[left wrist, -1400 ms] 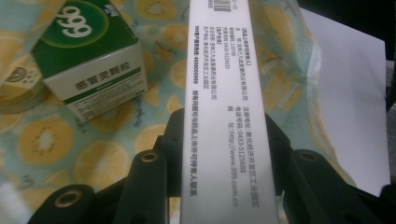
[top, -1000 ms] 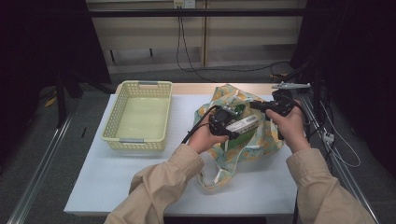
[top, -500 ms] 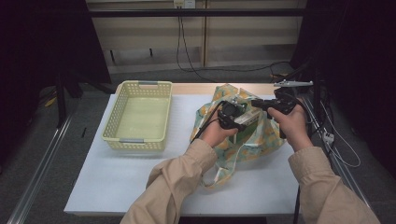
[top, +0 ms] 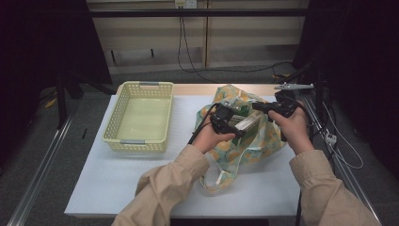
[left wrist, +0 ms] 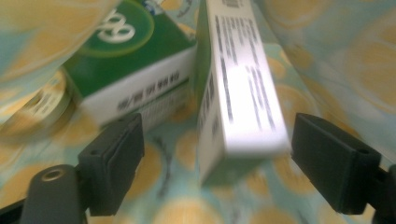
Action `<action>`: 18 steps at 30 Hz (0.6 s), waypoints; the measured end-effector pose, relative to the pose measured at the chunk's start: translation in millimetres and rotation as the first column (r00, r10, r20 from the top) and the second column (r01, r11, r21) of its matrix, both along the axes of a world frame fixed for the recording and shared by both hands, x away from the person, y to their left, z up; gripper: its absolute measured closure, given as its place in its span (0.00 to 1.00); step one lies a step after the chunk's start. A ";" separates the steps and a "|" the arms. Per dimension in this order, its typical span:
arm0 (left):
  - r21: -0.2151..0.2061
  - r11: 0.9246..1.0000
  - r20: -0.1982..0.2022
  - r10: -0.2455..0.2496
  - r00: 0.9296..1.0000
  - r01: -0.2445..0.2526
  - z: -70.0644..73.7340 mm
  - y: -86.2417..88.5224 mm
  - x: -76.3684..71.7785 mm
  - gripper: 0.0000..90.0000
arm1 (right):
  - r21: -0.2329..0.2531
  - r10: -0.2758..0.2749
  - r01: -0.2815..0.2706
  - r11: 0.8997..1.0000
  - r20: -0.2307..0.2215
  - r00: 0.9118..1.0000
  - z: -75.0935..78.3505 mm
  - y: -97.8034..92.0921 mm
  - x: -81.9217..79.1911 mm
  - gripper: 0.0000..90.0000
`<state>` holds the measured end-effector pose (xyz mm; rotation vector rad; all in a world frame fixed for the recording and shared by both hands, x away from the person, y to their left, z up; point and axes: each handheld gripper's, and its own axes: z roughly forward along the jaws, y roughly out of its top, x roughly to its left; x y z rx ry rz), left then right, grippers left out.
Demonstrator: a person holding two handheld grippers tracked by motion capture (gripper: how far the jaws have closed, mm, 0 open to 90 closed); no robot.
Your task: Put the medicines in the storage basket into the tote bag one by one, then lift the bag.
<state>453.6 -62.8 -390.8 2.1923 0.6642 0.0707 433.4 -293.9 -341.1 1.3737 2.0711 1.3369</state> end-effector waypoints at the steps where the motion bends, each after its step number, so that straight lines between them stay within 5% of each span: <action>1: -0.006 1.000 0.009 0.002 1.000 -0.002 2.3 8.4 -3.7 0.18 | -0.002 0.002 -0.002 1.000 -0.003 1.000 -1.5 0.7 -0.3 1.00; 9: 0.011 0.999 0.029 0.036 0.999 -0.037 3.6 61.1 -22.8 0.15 | -0.010 0.000 0.000 1.000 -0.012 1.000 -7.4 5.1 -1.7 1.00; 18: 0.055 0.995 0.023 0.078 0.997 -0.080 -12.9 86.8 -30.8 0.14 | -0.016 0.003 -0.003 1.000 -0.010 1.000 -8.1 9.2 -2.5 1.00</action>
